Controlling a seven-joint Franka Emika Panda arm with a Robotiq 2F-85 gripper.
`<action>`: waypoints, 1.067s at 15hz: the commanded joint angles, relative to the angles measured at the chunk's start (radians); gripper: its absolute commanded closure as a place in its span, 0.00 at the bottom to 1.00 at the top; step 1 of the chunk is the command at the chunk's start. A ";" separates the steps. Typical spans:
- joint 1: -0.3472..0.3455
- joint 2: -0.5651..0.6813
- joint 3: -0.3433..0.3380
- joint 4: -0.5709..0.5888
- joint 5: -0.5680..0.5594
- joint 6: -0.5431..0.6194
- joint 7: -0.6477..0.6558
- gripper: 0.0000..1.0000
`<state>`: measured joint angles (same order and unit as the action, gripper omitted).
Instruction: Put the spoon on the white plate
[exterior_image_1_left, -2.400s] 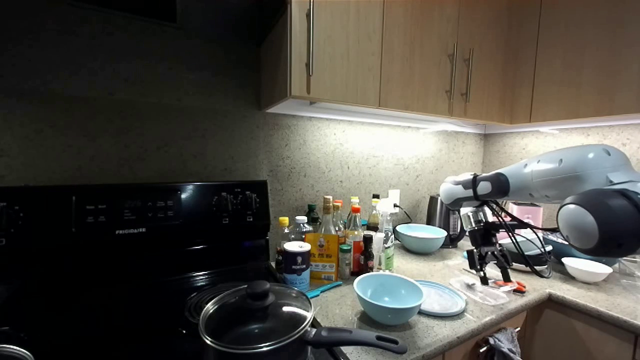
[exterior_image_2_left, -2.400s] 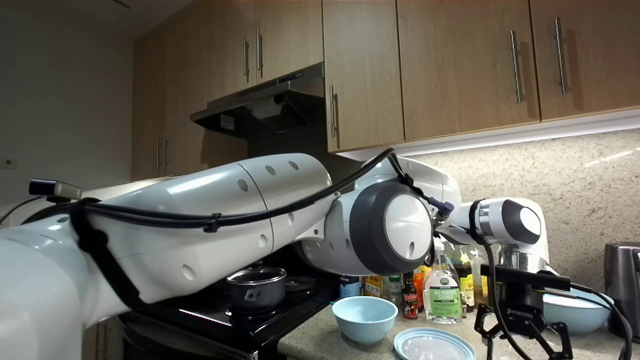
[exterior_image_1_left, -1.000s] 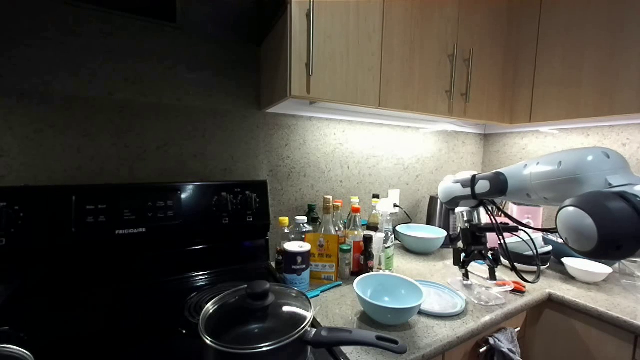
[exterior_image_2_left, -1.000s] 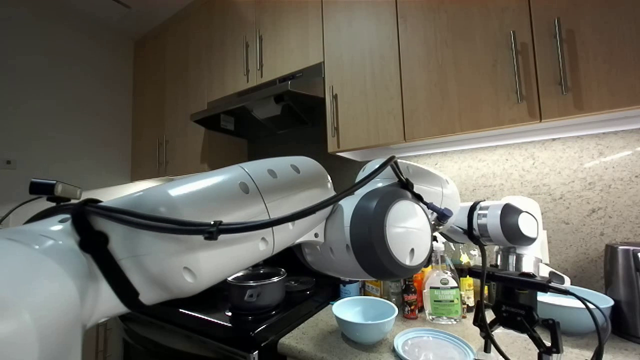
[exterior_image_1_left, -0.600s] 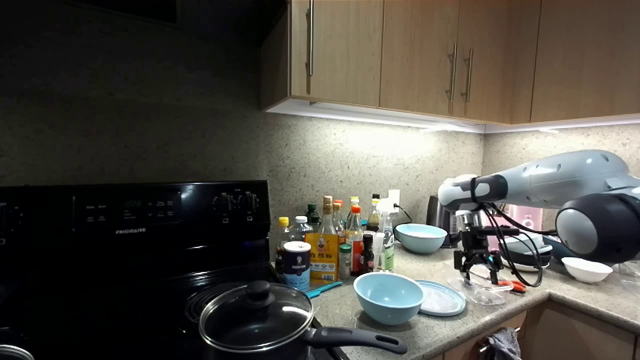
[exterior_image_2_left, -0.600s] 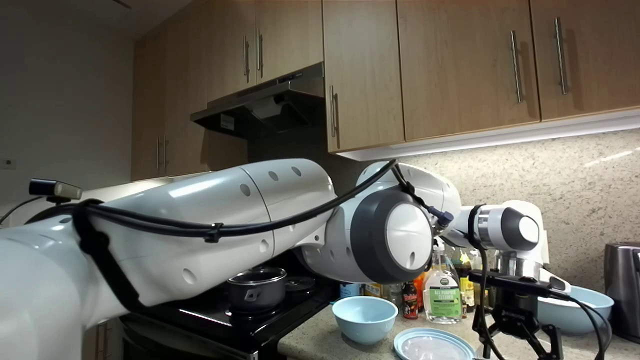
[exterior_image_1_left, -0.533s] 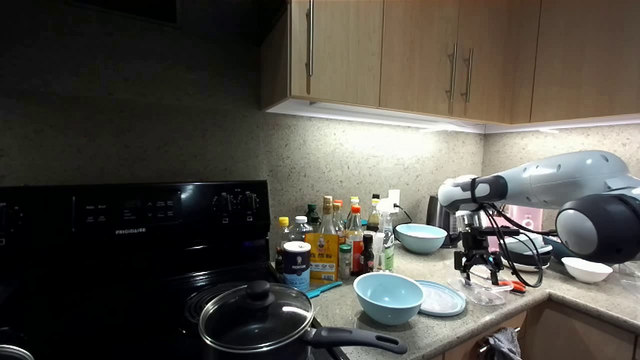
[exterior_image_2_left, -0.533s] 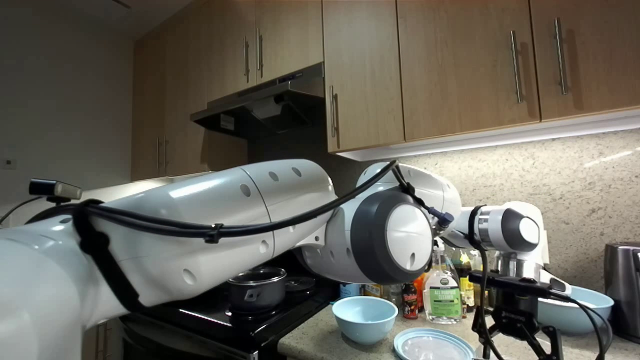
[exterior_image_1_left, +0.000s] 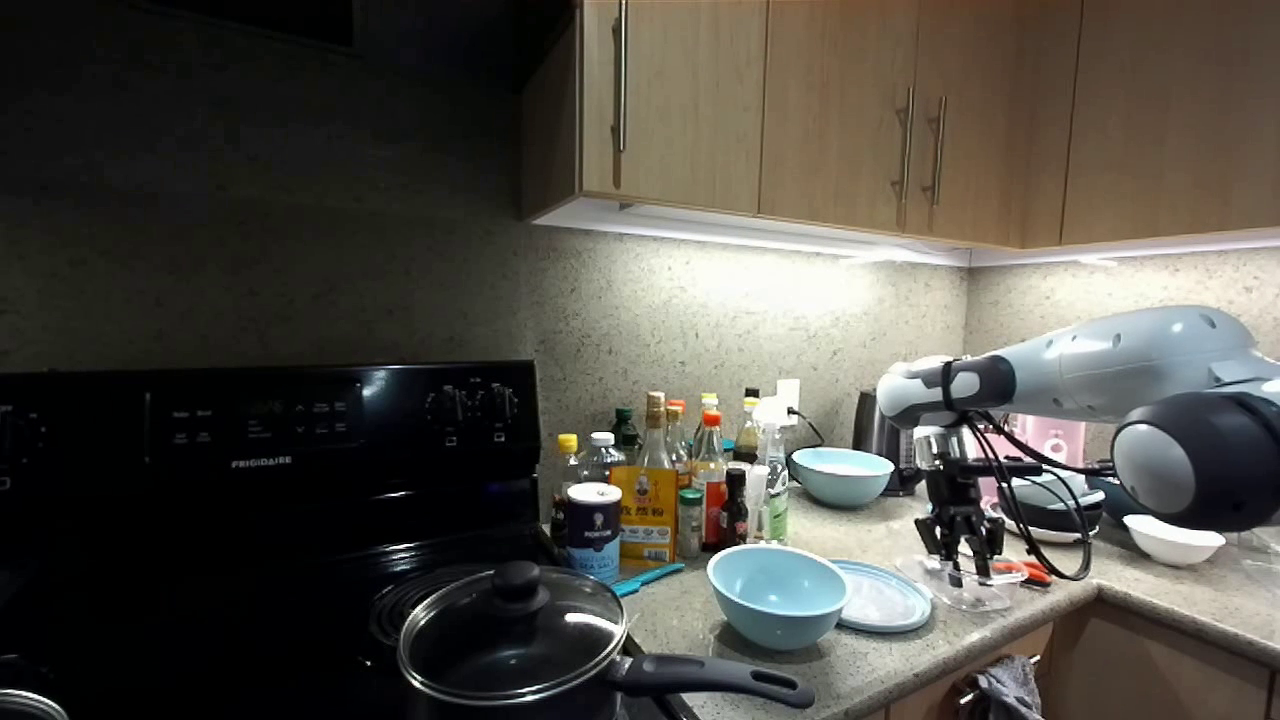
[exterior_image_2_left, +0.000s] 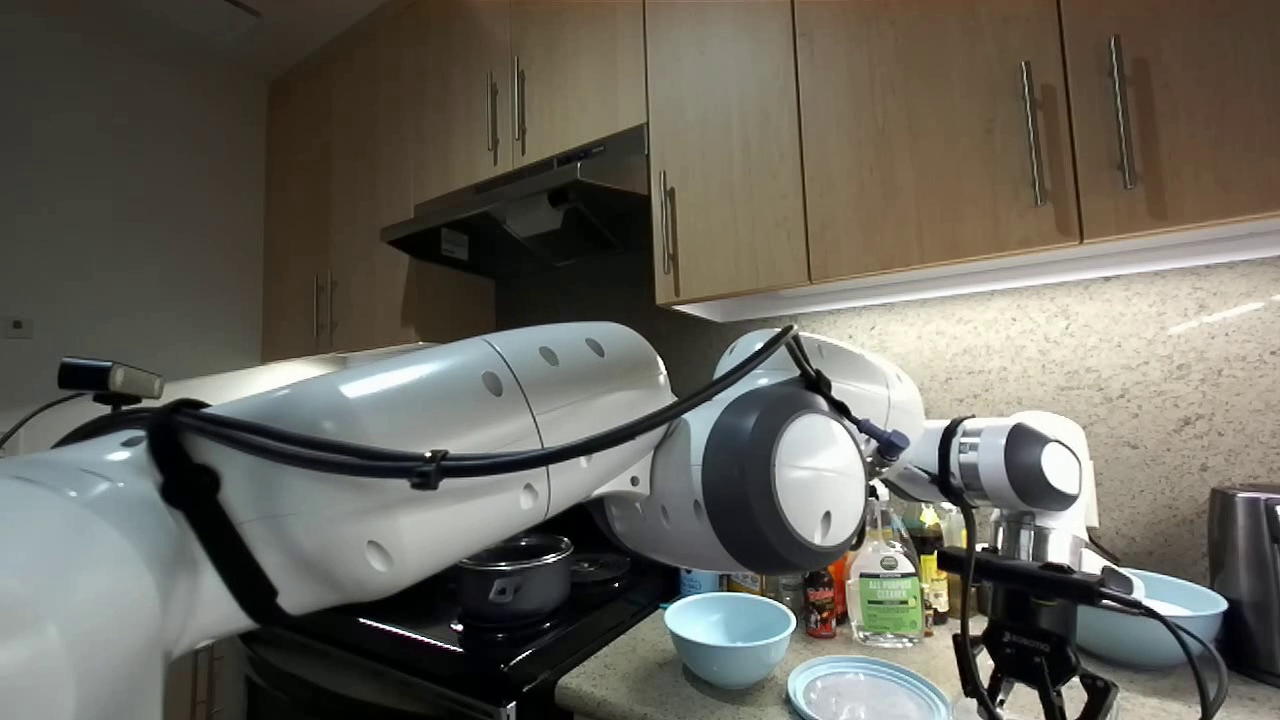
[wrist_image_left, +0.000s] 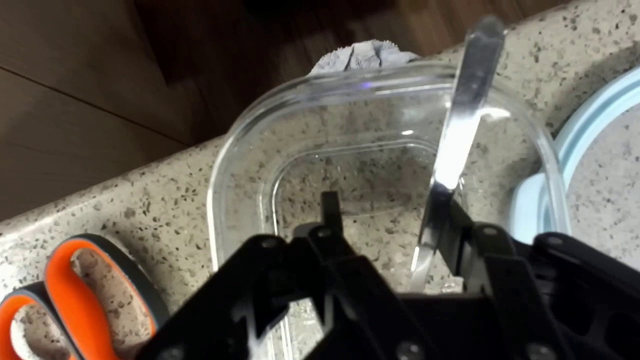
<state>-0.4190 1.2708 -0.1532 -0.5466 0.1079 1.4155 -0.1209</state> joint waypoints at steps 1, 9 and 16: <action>-0.002 0.001 -0.009 0.004 -0.004 -0.016 0.019 0.80; -0.002 -0.053 -0.031 0.029 0.005 0.044 0.046 0.97; -0.027 -0.085 0.065 0.186 -0.020 -0.033 0.043 0.97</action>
<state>-0.4458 1.2324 -0.1287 -0.3418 0.1006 1.4098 -0.0935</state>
